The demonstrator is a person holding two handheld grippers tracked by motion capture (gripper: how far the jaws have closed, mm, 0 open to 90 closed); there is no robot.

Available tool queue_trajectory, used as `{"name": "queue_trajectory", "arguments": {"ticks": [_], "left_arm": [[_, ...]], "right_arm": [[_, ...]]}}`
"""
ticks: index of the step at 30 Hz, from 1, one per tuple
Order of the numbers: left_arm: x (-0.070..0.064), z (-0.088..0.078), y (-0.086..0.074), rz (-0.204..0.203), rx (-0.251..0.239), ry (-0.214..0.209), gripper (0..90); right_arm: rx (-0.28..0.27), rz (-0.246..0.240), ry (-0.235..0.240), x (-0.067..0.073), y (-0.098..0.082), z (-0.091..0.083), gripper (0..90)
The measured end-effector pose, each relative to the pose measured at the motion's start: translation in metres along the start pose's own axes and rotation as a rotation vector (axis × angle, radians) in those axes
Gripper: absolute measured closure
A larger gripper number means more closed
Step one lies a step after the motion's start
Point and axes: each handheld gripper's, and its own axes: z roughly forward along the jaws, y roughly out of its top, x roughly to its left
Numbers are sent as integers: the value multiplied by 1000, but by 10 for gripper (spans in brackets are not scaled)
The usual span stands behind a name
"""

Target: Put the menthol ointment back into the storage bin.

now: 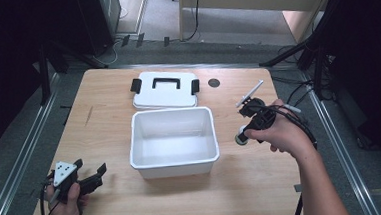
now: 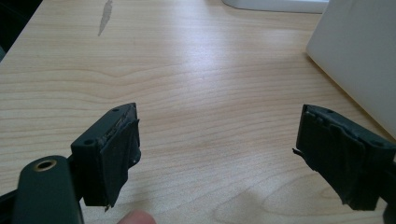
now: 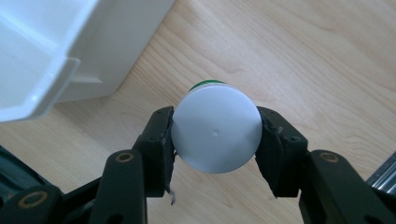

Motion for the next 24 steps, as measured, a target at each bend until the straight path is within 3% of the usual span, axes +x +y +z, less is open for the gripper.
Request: {"name": "queue_trajectory", "arguments": {"ticks": [6, 12, 24], "left_arm": [[-1, 0, 0, 3, 0, 1, 145], [-1, 0, 0, 7, 3, 1, 145], [-1, 0, 0, 11, 3, 1, 145]], "right_arm": [[-36, -53, -5, 11, 14, -26, 519], [-81, -106, 29, 29, 30, -43, 519], [-93, -214, 88, 62, 58, -30, 519]]}}
